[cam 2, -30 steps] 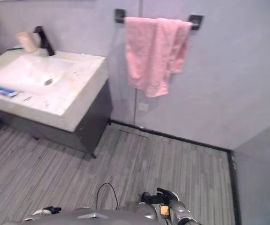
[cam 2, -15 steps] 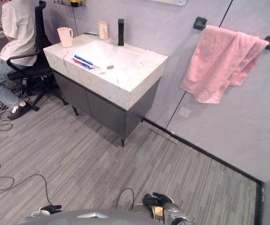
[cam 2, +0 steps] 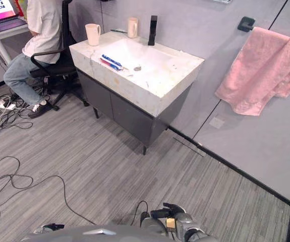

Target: Organize the bathroom.

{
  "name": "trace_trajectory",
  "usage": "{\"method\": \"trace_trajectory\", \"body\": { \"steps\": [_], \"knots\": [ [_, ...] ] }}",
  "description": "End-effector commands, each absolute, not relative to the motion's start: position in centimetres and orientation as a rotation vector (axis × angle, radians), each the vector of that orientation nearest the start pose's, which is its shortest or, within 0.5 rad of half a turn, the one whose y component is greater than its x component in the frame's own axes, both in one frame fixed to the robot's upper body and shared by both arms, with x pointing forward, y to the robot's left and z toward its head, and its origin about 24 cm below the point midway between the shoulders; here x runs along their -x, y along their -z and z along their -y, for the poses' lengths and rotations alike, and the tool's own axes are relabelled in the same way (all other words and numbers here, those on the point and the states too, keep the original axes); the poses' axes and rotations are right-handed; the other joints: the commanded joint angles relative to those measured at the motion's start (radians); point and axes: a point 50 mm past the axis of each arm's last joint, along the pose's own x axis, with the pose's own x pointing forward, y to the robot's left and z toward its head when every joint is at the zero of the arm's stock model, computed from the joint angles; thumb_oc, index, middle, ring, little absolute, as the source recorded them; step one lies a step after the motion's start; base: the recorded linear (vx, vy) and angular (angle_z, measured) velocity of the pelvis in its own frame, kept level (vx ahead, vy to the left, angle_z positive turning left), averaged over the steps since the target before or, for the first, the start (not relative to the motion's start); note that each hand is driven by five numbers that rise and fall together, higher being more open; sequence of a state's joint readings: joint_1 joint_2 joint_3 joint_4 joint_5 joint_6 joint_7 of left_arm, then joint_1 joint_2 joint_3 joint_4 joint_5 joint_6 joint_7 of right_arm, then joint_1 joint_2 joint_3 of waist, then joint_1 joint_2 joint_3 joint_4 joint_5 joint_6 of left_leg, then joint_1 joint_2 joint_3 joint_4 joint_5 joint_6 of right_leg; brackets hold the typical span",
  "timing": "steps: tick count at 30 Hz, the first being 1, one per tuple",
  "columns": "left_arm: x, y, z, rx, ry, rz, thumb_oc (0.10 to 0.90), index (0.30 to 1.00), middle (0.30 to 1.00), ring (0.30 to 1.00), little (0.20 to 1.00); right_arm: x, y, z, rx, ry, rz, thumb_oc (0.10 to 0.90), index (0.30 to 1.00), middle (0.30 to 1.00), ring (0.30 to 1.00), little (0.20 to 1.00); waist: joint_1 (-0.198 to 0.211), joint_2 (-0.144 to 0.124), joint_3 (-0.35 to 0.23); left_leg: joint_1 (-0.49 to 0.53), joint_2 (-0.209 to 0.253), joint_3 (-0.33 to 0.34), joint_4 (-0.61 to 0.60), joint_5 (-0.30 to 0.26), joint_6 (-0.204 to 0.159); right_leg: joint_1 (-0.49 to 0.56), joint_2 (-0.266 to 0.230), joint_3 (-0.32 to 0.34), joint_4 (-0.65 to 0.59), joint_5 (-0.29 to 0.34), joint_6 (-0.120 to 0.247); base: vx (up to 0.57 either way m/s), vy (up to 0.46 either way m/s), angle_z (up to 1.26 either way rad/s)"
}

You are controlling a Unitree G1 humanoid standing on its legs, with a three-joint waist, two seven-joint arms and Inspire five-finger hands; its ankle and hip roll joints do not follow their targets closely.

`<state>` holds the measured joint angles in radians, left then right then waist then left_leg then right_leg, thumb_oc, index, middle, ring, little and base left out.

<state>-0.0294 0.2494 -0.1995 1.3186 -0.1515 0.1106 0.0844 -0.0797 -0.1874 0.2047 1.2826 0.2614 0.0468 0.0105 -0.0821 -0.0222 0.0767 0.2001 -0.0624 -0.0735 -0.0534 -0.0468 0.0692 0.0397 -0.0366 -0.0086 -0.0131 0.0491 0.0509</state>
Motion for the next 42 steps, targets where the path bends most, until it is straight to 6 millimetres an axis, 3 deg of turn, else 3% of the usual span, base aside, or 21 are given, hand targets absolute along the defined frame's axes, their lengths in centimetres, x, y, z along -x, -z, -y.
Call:
{"method": "trace_trajectory", "body": {
  "steps": [1,4,5,6,9,11,15,16,20,22,24,28,30,32,35,38,39,40,41,42],
  "knots": [
    [-8.7,16.3,-24.0,-0.291,-0.179,-1.322,0.800,0.900,0.900,0.900,0.900,-9.9,16.4,22.1,0.109,0.129,-1.273,0.800,0.900,0.900,0.900,0.900,0.010,-0.009,0.005,-0.073,-0.016,0.051,0.036,-0.015,-0.003,-0.052,0.071,0.022,0.021,0.006,-0.010,0.03,-0.040,0.44],
    [-8.8,16.2,-24.1,-0.277,-0.195,-1.303,0.800,0.900,0.900,0.900,0.900,-9.8,16.4,22.4,0.127,0.120,-1.269,0.800,0.900,0.900,0.900,0.900,0.011,-0.013,0.016,-0.098,-0.012,0.089,0.111,-0.033,-0.020,-0.031,0.061,0.006,0.012,0.001,-0.014,0.01,-0.014,0.16],
    [-9.4,16.1,-24.1,-0.280,-0.183,-1.284,0.800,0.900,0.900,0.900,0.900,-9.8,16.4,22.5,0.152,0.107,-1.267,0.800,0.900,0.900,0.900,0.900,0.008,-0.017,0.029,-0.127,0.008,0.134,0.182,-0.038,-0.048,-0.016,0.047,-0.015,0.014,-0.005,-0.020,0.00,0.036,0.30],
    [-9.7,16.0,-24.0,-0.279,-0.183,-1.270,0.800,0.900,0.900,0.900,0.900,-9.8,16.3,22.6,0.145,0.120,-1.268,0.800,0.900,0.900,0.900,0.900,0.007,-0.018,0.039,-0.155,0.039,0.166,0.224,-0.004,-0.076,-0.003,0.041,-0.033,0.009,-0.003,-0.020,0.00,0.041,0.42],
    [-10.2,15.9,-24.0,-0.281,-0.185,-1.246,0.800,0.900,0.900,0.900,0.900,-9.8,16.3,22.9,0.123,0.141,-1.257,0.800,0.900,0.900,0.900,0.900,0.009,-0.031,0.059,-0.203,0.110,0.229,0.267,0.027,-0.103,0.032,0.013,-0.066,-0.012,-0.003,-0.015,0.05,0.070,0.42],
    [-10.4,15.9,-23.9,-0.271,-0.197,-1.243,0.800,0.900,0.900,0.900,0.900,-10.0,16.2,22.9,0.142,0.118,-1.251,0.800,0.900,0.900,0.900,0.900,0.007,-0.031,0.058,-0.191,0.133,0.245,0.218,0.026,-0.098,0.038,0.003,-0.081,-0.020,-0.006,-0.012,0.12,0.180,0.59],
    [-10.2,16.0,-23.8,-0.253,-0.210,-1.250,0.800,0.900,0.900,0.900,0.900,-9.9,16.1,23.2,0.192,0.086,-1.256,0.800,0.900,0.900,0.900,0.900,0.013,-0.007,0.046,-0.161,0.166,0.209,0.065,0.101,-0.120,0.060,0.015,-0.076,-0.037,-0.024,-0.009,0.23,0.234,0.47],
    [-10.2,16.1,-23.4,-0.248,-0.205,-1.266,0.800,0.900,0.900,0.900,0.900,-10.1,16.1,23.2,0.238,0.047,-1.250,0.800,0.900,0.900,0.900,0.900,0.023,0.006,0.051,-0.191,0.194,0.222,0.004,0.168,-0.145,0.084,0.023,-0.065,-0.043,-0.039,-0.008,0.30,0.237,0.34],
    [-9.9,16.2,-23.2,-0.279,-0.177,-1.286,0.800,0.900,0.900,0.900,0.900,-10.3,16.0,23.2,0.214,0.068,-1.243,0.800,0.900,0.900,0.900,0.900,0.042,0.019,0.063,-0.266,0.230,0.267,-0.014,0.232,-0.166,0.128,0.025,-0.081,-0.043,-0.075,-0.008,0.29,0.191,0.24],
    [-9.5,16.3,-23.2,-0.277,-0.179,-1.305,0.800,0.900,0.900,0.900,0.900,-10.5,16.0,23.2,0.212,0.070,-1.242,0.800,0.900,0.900,0.900,0.900,0.052,0.016,0.064,-0.283,0.225,0.253,-0.007,0.232,-0.163,0.139,0.014,-0.079,-0.035,-0.087,-0.006,0.29,0.199,0.10],
    [-7.9,16.6,-23.2,-0.253,-0.221,-1.358,0.800,0.900,0.900,0.900,0.900,-11.0,16.0,22.8,0.220,0.053,-1.236,0.800,0.900,0.900,0.900,0.900,0.073,0.008,0.057,-0.272,0.199,0.199,0.011,0.198,-0.141,0.145,-0.029,-0.060,0.006,-0.107,0.011,0.40,0.325,0.08],
    [-7.5,16.6,-23.8,-0.283,-0.207,-1.398,0.800,0.900,0.900,0.900,0.900,-10.8,16.1,22.3,0.184,0.076,-1.229,0.800,0.900,0.900,0.900,0.900,0.077,0.003,0.045,-0.252,0.157,0.181,0.046,0.147,-0.107,0.115,-0.090,-0.071,0.109,-0.118,0.048,0.30,0.288,-0.15],
    [-7.5,16.5,-23.9,-0.286,-0.197,-1.403,0.800,0.900,0.900,0.900,0.900,-10.9,16.1,22.2,0.170,0.094,-1.226,0.800,0.900,0.900,0.900,0.900,0.067,0.006,0.048,-0.239,0.139,0.171,0.050,0.135,-0.086,0.054,-0.112,-0.059,0.221,-0.080,0.067,0.21,0.286,0.07],
    [-7.8,16.5,-23.9,-0.299,-0.171,-1.386,0.800,0.900,0.900,0.900,0.900,-10.7,16.1,22.6,0.154,0.120,-1.230,0.800,0.900,0.900,0.900,0.900,0.055,0.029,0.062,-0.219,0.117,0.154,0.072,0.097,-0.049,-0.077,-0.158,-0.034,0.470,0.018,0.065,0.23,0.325,0.14],
    [-8.0,16.5,-23.9,-0.330,-0.145,-1.368,0.800,0.900,0.900,0.900,0.900,-10.1,16.2,22.9,0.137,0.141,-1.241,0.800,0.900,0.900,0.900,0.900,0.049,0.041,0.079,-0.192,0.095,0.137,0.106,0.053,-0.030,-0.158,-0.179,-0.028,0.594,0.071,0.049,0.23,0.226,0.15],
    [-8.3,16.4,-24.2,-0.335,-0.150,-1.342,0.800,0.900,0.900,0.900,0.900,-9.9,16.2,22.9,0.150,0.112,-1.251,0.800,0.900,0.900,0.900,0.900,0.033,0.018,0.091,-0.151,0.062,0.133,0.114,0.019,-0.024,-0.198,-0.154,-0.048,0.522,0.087,0.056,0.28,0.099,0.06],
    [-8.7,16.3,-24.1,-0.342,-0.142,-1.319,0.800,0.900,0.900,0.900,0.900,-9.9,16.3,22.7,0.148,0.107,-1.255,0.800,0.900,0.900,0.900,0.900,0.018,-0.002,0.088,-0.131,0.037,0.135,0.107,0.006,-0.019,-0.208,-0.111,-0.063,0.426,0.075,0.061,0.29,0.042,0.00],
    [-8.8,16.2,-24.1,-0.342,-0.144,-1.313,0.800,0.900,0.900,0.900,0.900,-9.9,16.3,22.6,0.148,0.105,-1.255,0.800,0.900,0.900,0.900,0.900,0.011,-0.010,0.090,-0.118,0.027,0.134,0.103,-0.002,-0.018,-0.208,-0.098,-0.072,0.382,0.070,0.065,0.45,0.039,-0.15],
    [-9.9,16.1,-23.7,-0.350,-0.137,-1.277,0.800,0.900,0.900,0.900,0.900,-9.7,16.4,22.3,0.153,0.092,-1.254,0.800,0.900,0.900,0.900,0.900,-0.024,-0.036,0.093,-0.072,-0.010,0.126,0.085,-0.034,-0.018,-0.227,-0.032,-0.110,0.207,0.064,0.066,0.40,0.040,-0.13],
    [-10.3,16.0,-23.6,-0.354,-0.133,-1.265,0.800,0.900,0.900,0.900,0.900,-9.5,16.4,22.2,0.156,0.085,-1.254,0.800,0.900,0.900,0.900,0.900,-0.036,-0.048,0.091,-0.058,-0.030,0.118,0.079,-0.045,-0.019,-0.246,-0.016,-0.120,0.149,0.090,0.068,0.48,0.073,-0.11]
  ]
}}
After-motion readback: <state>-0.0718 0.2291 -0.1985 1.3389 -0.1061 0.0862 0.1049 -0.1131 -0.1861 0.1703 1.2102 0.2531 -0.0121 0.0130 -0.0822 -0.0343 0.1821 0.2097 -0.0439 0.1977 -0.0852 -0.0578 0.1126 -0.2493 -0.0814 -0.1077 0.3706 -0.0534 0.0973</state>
